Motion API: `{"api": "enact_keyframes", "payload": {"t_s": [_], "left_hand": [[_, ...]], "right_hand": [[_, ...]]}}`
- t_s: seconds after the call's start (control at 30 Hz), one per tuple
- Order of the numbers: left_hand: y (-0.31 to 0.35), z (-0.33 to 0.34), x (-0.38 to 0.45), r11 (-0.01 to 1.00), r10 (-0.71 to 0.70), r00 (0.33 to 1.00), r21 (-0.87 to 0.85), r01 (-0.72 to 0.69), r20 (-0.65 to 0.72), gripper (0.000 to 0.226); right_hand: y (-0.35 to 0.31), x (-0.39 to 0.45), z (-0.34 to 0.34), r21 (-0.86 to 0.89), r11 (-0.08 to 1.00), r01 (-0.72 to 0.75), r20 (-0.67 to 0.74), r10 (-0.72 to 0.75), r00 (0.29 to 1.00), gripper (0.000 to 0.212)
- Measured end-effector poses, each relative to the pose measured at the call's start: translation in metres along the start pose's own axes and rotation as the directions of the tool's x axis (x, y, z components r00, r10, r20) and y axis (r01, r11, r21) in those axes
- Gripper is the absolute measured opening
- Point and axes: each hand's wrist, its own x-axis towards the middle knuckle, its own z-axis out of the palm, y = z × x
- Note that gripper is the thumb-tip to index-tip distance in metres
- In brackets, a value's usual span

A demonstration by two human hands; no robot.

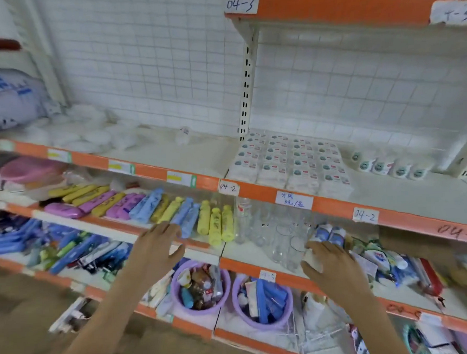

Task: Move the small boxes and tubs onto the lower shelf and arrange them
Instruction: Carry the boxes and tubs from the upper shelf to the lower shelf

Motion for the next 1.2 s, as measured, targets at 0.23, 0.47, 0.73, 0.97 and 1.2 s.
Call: {"api": "enact_keyframes", "payload": {"t_s": [0.23, 0.47, 0.73, 0.97, 1.2], "left_hand": [[-0.025, -0.027, -0.087, 0.972, -0.228, 0.965, 0.095, 0.217, 0.128, 0.027], [-0.074, -0.072, -0.133, 0.871, -0.48, 0.87, 0.181, 0.457, 0.112, 0.025], [-0.179, -0.115, -0.152, 0.805, -0.572, 0.82, 0.202, 0.557, 0.016, 0.033], [-0.297, -0.138, -0.126, 0.838, -0.515, 0.857, 0.22, 0.5, 0.013, 0.029], [-0.386, -0.136, -0.073, 0.87, -0.468, 0.883, 0.188, 0.455, 0.032, 0.032]], "right_hand": [[-0.057, -0.016, 0.015, 0.142, 0.984, 0.103, 0.112, -0.119, 0.987, 0.029], [-0.155, 0.028, 0.037, 0.222, 0.908, 0.355, 0.097, -0.383, 0.919, 0.034], [-0.297, 0.095, 0.065, 0.31, 0.827, 0.47, 0.061, -0.51, 0.858, 0.036], [-0.407, 0.16, 0.08, 0.333, 0.831, 0.446, 0.035, -0.484, 0.874, 0.036], [-0.466, 0.222, 0.101, 0.325, 0.855, 0.403, 0.032, -0.436, 0.899, 0.035]]}}
